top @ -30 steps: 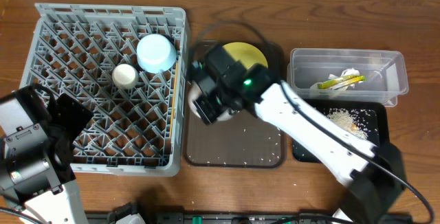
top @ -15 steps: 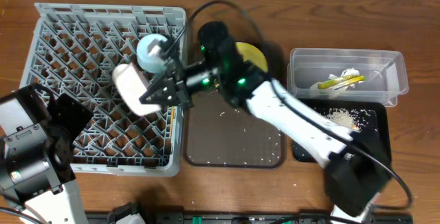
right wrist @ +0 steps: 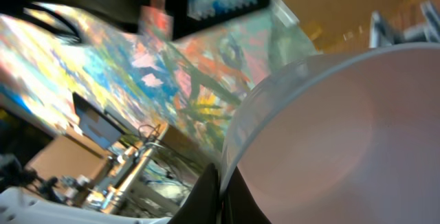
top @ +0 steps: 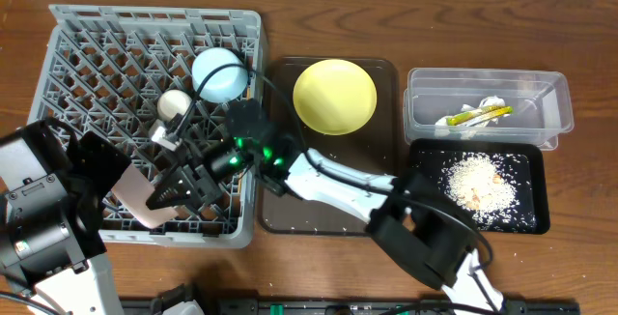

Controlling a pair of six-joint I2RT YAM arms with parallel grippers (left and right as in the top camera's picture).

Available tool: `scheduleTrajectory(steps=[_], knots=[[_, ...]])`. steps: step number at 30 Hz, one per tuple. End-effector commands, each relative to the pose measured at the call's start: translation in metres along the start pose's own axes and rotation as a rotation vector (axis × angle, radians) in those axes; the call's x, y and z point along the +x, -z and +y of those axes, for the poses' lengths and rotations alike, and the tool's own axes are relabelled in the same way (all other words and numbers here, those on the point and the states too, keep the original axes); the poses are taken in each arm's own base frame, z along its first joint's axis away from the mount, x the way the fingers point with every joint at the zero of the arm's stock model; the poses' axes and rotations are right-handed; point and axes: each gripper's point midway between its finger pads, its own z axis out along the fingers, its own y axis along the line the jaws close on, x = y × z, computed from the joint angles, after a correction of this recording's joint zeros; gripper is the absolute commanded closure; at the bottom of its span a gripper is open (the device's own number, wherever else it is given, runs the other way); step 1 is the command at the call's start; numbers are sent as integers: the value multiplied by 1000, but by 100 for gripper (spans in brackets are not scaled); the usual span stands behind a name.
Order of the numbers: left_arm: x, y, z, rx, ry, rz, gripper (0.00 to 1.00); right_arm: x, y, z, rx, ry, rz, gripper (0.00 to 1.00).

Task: Sort waste into correct bins and load items into the dishwasher
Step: 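Lift the pink cup and carry it over the dish rack, then lower the pink cup into the rack and open the right gripper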

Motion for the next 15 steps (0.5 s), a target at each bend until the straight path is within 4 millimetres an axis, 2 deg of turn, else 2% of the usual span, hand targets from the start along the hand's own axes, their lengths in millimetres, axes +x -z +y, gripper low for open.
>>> scheduleTrajectory(steps=[1,3,11,15], knots=[[-4,3,3,-13,-9,-15,2,7,3,-32,38,-111,-22,99],[-4,3,3,-13,-9,-15,2,10,6,-40,45,-133,-20,99],[-4,3,3,-13,-9,-15,2,5,21,-49,65,-195,-39,99],[-4,3,3,-13,-9,-15,2,7,32,-63,103,-273,-43,99]])
